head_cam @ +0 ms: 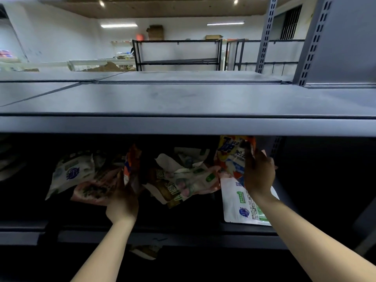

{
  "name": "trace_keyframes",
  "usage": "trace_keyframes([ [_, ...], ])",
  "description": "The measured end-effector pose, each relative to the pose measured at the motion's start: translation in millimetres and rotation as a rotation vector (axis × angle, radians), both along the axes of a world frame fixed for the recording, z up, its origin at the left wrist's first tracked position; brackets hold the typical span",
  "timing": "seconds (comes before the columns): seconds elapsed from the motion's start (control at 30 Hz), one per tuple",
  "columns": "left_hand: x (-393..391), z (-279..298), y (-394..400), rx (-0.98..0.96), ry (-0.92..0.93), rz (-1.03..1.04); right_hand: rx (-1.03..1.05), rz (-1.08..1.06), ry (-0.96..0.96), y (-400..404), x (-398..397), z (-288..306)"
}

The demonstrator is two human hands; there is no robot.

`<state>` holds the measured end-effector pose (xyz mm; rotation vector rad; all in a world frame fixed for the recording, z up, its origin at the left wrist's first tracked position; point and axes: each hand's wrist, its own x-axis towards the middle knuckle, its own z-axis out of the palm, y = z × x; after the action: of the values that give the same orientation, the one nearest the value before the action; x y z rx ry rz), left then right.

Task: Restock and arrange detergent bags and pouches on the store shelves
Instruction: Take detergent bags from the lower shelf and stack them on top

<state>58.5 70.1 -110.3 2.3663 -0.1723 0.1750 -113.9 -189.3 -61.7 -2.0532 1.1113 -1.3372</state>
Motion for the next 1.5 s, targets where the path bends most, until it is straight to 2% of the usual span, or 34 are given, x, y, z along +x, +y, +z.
trace_keyframes([
  [0.03,0,1,4,-0.061,-0.030,0.076,0.003,-0.017,-0.004,1,-4,-1],
  [0.1,-7,5,14,-0.034,-0.125,0.191,-0.006,-0.039,0.026,4,-9,-3],
  [0.37,-65,19,17,-0.042,-0.290,0.353,0.061,0.026,-0.040,7,-44,-1],
  [0.5,-97,35,13,-0.106,-0.421,0.339,0.086,0.085,-0.062,8,-72,9],
  [0.73,-172,51,1,-0.237,-0.493,0.301,0.074,0.222,-0.183,12,-127,19],
  [0.87,-210,59,4,-0.309,-0.580,0.187,0.014,0.238,-0.201,17,-155,18],
  [1.0,-241,65,-3,-0.334,-0.576,0.058,-0.032,0.218,-0.224,23,-185,15],
  [1.3,-318,94,-34,-0.539,-0.598,-0.226,-0.184,0.096,-0.342,29,-293,29],
  [1.5,-366,115,-56,-0.627,-0.645,-0.407,-0.274,-0.062,-0.406,37,-360,45],
])
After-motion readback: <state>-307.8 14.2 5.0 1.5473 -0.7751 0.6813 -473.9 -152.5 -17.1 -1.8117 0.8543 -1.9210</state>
